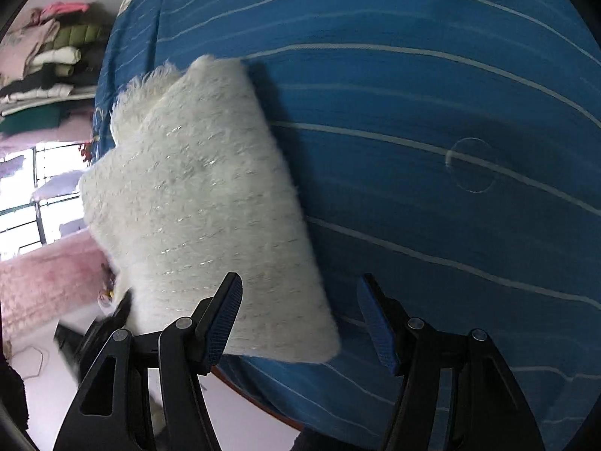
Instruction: Fold large clothes
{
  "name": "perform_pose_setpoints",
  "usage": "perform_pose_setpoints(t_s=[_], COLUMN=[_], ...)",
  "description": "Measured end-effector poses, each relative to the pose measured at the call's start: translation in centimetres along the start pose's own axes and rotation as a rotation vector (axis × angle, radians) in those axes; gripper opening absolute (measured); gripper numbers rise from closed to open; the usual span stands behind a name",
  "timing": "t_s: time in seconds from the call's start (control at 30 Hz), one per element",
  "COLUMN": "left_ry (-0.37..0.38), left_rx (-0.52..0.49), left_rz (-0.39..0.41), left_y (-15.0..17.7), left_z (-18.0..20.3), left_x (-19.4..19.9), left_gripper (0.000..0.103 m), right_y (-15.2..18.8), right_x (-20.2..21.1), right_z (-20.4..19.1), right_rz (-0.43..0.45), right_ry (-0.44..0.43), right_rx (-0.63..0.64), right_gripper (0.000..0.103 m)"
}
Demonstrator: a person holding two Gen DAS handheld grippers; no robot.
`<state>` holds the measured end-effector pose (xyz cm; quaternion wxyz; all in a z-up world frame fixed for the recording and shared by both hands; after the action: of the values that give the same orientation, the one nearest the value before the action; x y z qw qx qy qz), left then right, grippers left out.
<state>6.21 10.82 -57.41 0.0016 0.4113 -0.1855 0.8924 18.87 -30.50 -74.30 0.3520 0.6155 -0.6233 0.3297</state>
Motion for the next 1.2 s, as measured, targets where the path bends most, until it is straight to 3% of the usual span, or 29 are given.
perform_pose_setpoints(t_s=[0.13, 0.23, 0.27, 0.37, 0.47, 0.53, 0.57, 0.6, 0.67, 0.73, 0.8, 0.87, 1.0, 1.17, 1.2], left_ry=[-0.029, -0.103, -0.113, -0.091, -0.119, -0.147, -0.154, -0.164, -0.211, -0.272, -0.284, -0.238, -0.121, -0.019, -0.007], left_rx=[0.011, -0.021, -0.033, -0.046, -0.167, -0.254, -0.277, -0.316, -0.387, -0.455, -0.530, -0.591, -0.637, -0.748, -0.767], left_rz=[-0.040, -0.065, -0.095, -0.154, -0.144, -0.126, -0.121, -0.093, -0.066, -0.041, -0.006, -0.005, -0.108, -0.288, -0.315], left_y=[2.2, 3.5, 3.8, 3.1, 1.6, 0.9, 0.7, 0.1, -0.8, -2.0, -3.4, -4.6, -4.9, -2.2, -1.4], left_z=[-1.9, -4.7, -5.6, -5.8, -4.0, -3.0, -2.9, -2.5, -2.4, -2.0, -1.0, 1.2, 4.2, 7.0, 7.2], left_x=[2.3, 0.6, -0.8, -2.4, -0.6, 1.1, 1.7, 2.9, 4.0, 4.3, 4.1, 2.5, -3.1, -11.2, -12.3], left_gripper=[0.005, 0.007, 0.013, 0.015, 0.033, 0.066, 0.094, 0.098, 0.098, 0.098, 0.098, 0.098, 0.098, 0.096, 0.089], right_y=[-1.1, -1.4, -1.4, -1.4, -1.0, 0.0, 0.5, 1.0, 2.0, 2.3, 1.7, 1.0, -1.3, -3.1, -3.2], right_x=[1.2, 0.6, 0.4, 0.7, 0.6, -0.6, -1.4, -2.3, -4.4, -7.0, -7.6, -6.5, -3.2, 0.1, 0.3], right_z=[-1.2, -4.5, -5.8, -8.1, -10.5, -12.0, -12.5, -12.9, -12.9, -11.8, -12.1, -12.4, -11.4, -6.8, -5.9], right_rz=[0.021, 0.001, -0.001, 0.069, 0.086, 0.036, 0.009, -0.018, -0.066, -0.086, -0.127, -0.167, -0.112, -0.032, -0.029], right_ry=[-0.007, -0.015, -0.008, 0.020, -0.029, -0.046, -0.041, -0.021, 0.016, 0.103, 0.105, 0.083, -0.034, -0.026, -0.021], right_rx=[0.063, 0.149, 0.188, 0.303, 0.370, 0.413, 0.429, 0.443, 0.488, 0.538, 0.511, 0.467, 0.316, 0.205, 0.185], right_gripper=[0.066, 0.066, 0.066, 0.066, 0.068, 0.068, 0.067, 0.067, 0.058, 0.060, 0.061, 0.061, 0.061, 0.061, 0.061])
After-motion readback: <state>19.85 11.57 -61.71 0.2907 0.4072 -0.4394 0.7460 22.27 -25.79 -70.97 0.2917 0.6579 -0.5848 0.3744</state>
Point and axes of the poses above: each gripper's, at about its wrist camera, not at the fingertips, and x roughly against the way its jaws point, z to its right, y to its underside, the point moved 9 cm from there along -x, roughly the way its jaws point, and after that the axes turned 11 degrees about z, right-handed, at the moved point
